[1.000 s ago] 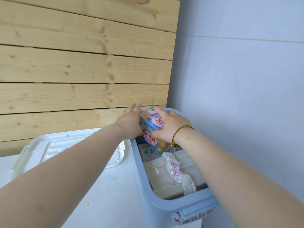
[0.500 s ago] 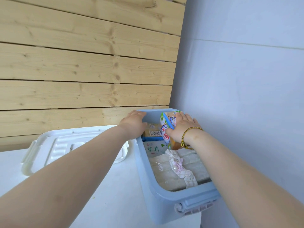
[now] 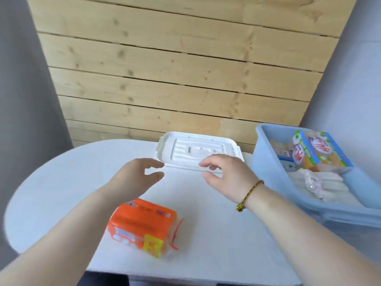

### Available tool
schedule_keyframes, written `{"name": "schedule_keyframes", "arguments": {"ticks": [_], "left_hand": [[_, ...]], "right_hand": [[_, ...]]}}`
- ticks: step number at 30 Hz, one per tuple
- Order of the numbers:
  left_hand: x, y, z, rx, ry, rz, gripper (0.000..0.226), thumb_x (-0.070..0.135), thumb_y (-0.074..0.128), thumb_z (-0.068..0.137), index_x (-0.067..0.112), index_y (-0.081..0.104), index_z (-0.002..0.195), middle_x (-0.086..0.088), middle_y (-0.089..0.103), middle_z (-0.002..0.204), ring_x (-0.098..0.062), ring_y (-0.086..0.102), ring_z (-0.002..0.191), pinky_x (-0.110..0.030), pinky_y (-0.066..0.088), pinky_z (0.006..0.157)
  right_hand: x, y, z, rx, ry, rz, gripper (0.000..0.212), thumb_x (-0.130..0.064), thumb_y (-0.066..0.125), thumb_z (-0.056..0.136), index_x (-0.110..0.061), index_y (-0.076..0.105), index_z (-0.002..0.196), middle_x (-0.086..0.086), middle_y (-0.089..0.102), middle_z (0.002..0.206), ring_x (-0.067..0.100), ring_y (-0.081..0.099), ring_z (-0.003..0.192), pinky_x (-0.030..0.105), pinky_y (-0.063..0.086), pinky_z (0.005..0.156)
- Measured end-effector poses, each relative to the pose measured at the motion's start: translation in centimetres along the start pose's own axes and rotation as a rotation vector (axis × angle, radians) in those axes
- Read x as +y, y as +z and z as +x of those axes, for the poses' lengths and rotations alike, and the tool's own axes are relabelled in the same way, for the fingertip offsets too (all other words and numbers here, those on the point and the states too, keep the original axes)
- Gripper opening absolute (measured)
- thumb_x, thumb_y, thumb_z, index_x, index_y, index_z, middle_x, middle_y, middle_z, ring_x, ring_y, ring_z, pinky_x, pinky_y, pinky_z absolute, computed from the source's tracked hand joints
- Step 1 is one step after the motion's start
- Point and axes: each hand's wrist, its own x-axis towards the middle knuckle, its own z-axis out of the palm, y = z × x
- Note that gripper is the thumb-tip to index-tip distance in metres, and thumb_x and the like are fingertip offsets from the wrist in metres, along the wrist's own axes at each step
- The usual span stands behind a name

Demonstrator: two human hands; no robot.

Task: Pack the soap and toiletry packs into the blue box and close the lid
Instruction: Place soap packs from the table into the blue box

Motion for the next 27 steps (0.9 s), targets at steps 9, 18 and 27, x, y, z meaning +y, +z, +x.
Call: {"name": "schedule_keyframes", "arguments": {"ticks": [9, 18, 27], "left_hand": [[-8.6, 0.6, -5.7, -0.115, -0.265, -0.382, 0.062, 0.025, 0.061, 0.086, 0.016, 0.031, 0.14, -0.006, 0.049, 0.13, -0.015, 0.056, 0.1, -0.01, 0.046, 0.065], [-7.0, 1.2, -5.2, 0.01, -0.157, -0.49, 0.03, 0.014, 0.053, 0.09, 0.022, 0.051, 0.119, 0.01, 0.06, 0.091, -0.002, 0.057, 0.079, -0.011, 0.042, 0.063], [4.1, 0.6, -0.5, 0.073, 0.134, -0.92, 0.037, 0.058, 0.042, 0.078, 0.042, 0.05, 0.111, 0.012, 0.058, 0.118, -0.005, 0.055, 0.108, -0.022, 0.036, 0.099]], "right_hand": [[-5.7, 11.4, -0.6, -0.412, -0.094, -0.295, 0.098, -0.052, 0.065, 0.074, -0.027, 0.005, 0.148, 0.003, 0.025, 0.15, 0.028, 0.029, 0.136, 0.041, 0.023, 0.114], [-6.1, 10.9, -0.1, -0.275, -0.075, -0.207, 0.086, -0.044, 0.064, 0.077, -0.032, 0.013, 0.146, 0.007, 0.042, 0.136, 0.029, 0.043, 0.125, 0.038, 0.036, 0.104], [-3.7, -1.8, -0.9, 0.2, 0.013, 0.042, 0.087, -0.049, 0.067, 0.063, -0.038, 0.025, 0.139, -0.008, 0.045, 0.135, 0.014, 0.047, 0.124, 0.022, 0.037, 0.094]]}}
